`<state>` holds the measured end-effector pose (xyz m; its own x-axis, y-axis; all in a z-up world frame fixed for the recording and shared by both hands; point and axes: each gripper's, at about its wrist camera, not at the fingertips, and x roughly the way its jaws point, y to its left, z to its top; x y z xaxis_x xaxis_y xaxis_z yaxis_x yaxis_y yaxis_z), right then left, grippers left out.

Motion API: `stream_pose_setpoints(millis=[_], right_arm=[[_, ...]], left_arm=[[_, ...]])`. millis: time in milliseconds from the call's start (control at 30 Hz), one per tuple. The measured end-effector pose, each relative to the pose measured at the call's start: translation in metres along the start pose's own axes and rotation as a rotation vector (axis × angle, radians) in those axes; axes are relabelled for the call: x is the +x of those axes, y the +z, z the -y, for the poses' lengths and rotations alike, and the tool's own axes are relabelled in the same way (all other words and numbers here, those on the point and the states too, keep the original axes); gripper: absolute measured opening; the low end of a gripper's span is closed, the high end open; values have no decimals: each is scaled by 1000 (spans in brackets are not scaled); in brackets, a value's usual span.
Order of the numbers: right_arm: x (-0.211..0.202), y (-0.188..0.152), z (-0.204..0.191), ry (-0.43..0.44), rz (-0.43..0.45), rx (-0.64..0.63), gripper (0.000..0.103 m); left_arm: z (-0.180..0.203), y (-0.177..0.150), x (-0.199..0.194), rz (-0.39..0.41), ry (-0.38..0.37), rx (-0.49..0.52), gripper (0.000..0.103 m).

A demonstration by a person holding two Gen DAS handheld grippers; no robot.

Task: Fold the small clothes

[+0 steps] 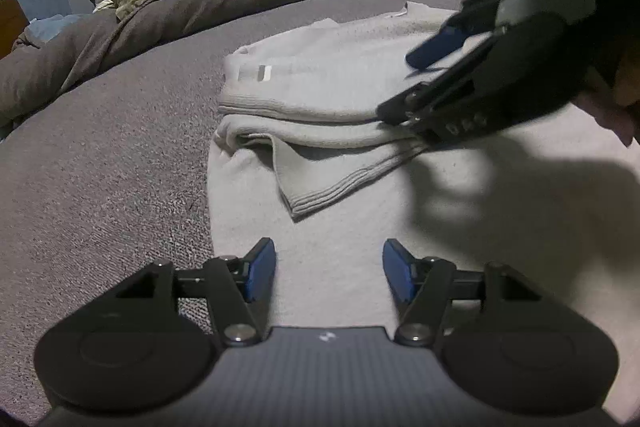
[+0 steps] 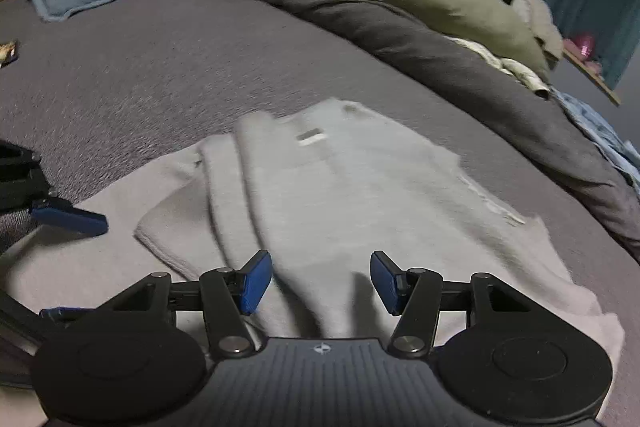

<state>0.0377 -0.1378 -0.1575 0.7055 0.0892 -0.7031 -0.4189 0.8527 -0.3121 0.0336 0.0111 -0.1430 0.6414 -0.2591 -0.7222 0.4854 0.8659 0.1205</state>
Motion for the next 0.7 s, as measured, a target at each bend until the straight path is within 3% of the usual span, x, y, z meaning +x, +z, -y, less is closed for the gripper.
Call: stream_pose_setpoints(millis=[33, 67, 100, 167, 333, 533, 567, 667, 700], right_arm=[[3, -3, -3, -2, -14, -23, 33], [6, -4, -5, -14, -32, -52, 8], [5, -5, -4, -34, -27, -62, 6], [-7, -5, 6, -44, 28, 2, 6], [-46, -15, 54, -87, 113, 306, 6], [-83, -78, 113, -206, 79, 827, 6], [-85, -93, 119, -214, 42, 920, 11], [-84, -138, 126, -251, -121, 1139, 42], [-88, -150, 124, -274, -131, 1166, 40]], left_arm=[[-1, -1, 2, -1, -1, -2, 63], [-2, -2, 4, -1, -1, -6, 64], [-4, -2, 5, -1, -2, -16, 66], [-8, -4, 5, -3, -12, -36, 67], [-12, -5, 8, 2, -18, -47, 67], [-14, -9, 9, 6, -23, -61, 68], [-14, -9, 9, 5, -23, -61, 68], [-15, -9, 11, 1, -21, -63, 69], [-15, -9, 11, 1, -20, -62, 69]])
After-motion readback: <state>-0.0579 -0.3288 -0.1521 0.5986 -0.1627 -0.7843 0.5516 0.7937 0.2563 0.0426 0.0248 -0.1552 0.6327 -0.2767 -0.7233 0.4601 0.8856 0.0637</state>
